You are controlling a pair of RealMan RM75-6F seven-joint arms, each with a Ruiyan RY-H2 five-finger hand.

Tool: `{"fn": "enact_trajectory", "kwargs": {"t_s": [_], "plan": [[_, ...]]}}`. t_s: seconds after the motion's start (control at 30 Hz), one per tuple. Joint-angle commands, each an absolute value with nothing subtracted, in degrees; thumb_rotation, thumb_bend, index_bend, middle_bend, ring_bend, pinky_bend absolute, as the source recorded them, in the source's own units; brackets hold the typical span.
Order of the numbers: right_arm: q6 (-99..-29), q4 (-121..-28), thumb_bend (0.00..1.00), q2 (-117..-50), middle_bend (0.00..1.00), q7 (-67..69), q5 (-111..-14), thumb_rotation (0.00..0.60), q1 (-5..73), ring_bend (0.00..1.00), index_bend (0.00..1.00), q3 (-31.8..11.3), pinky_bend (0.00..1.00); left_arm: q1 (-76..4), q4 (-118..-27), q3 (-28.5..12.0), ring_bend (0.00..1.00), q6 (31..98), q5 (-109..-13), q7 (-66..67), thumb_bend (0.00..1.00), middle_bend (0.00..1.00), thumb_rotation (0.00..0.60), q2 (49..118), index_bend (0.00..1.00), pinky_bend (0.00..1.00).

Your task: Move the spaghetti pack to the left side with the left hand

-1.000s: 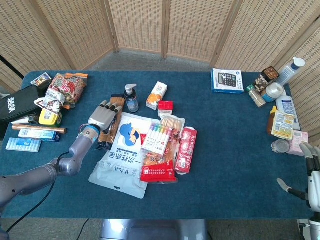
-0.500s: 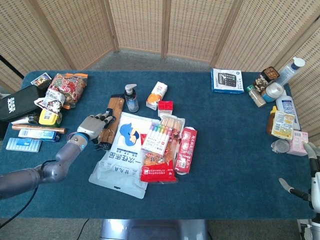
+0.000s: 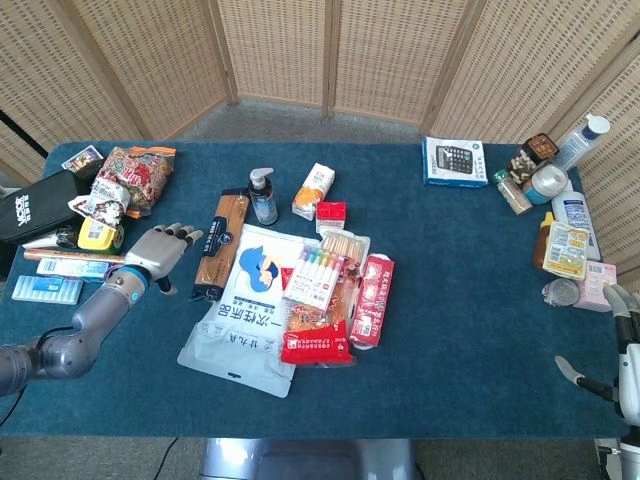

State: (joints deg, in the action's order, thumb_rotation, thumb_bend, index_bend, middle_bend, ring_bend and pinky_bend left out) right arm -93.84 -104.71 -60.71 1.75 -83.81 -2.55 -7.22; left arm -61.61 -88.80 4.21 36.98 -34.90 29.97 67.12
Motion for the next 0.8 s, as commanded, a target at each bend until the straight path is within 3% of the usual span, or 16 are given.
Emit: {"fn": "enact_trajectory", "kwargs": {"t_s": [0.03, 0.47, 0.8], "plan": [[-93.73, -104.62, 0.00, -60.72, 0.00, 1.80, -83.71, 0.600, -2.49, 0.00, 0.00, -7.26, 0.00, -61.19, -85.24, 2.34, 0.00, 40.45, -41.24, 29.62, 0.07, 0.00, 0.600, 70.15, 0.00, 0.01], [-93.41, -103.93, 0.00, -60.49, 0.00, 3.03, -82.51, 0.600, -2.52, 0.00, 0.00, -7.76, 0.00, -69.28, -73.87, 1.77, 0.00, 39.33, -29.56, 40.41, 0.07, 0.00, 0.600, 83.17, 0.00, 0.00], [-93.60, -103.99, 0.00, -60.38, 0.00, 3.37, -82.55, 0.600, -2.66, 0.00, 0.00, -7.79, 0.00, -73.63, -72.91, 5.10, 0.00, 36.58, -16.33, 45.23, 0.07, 0.00, 0.600, 86.12, 0.00, 0.00]]}}
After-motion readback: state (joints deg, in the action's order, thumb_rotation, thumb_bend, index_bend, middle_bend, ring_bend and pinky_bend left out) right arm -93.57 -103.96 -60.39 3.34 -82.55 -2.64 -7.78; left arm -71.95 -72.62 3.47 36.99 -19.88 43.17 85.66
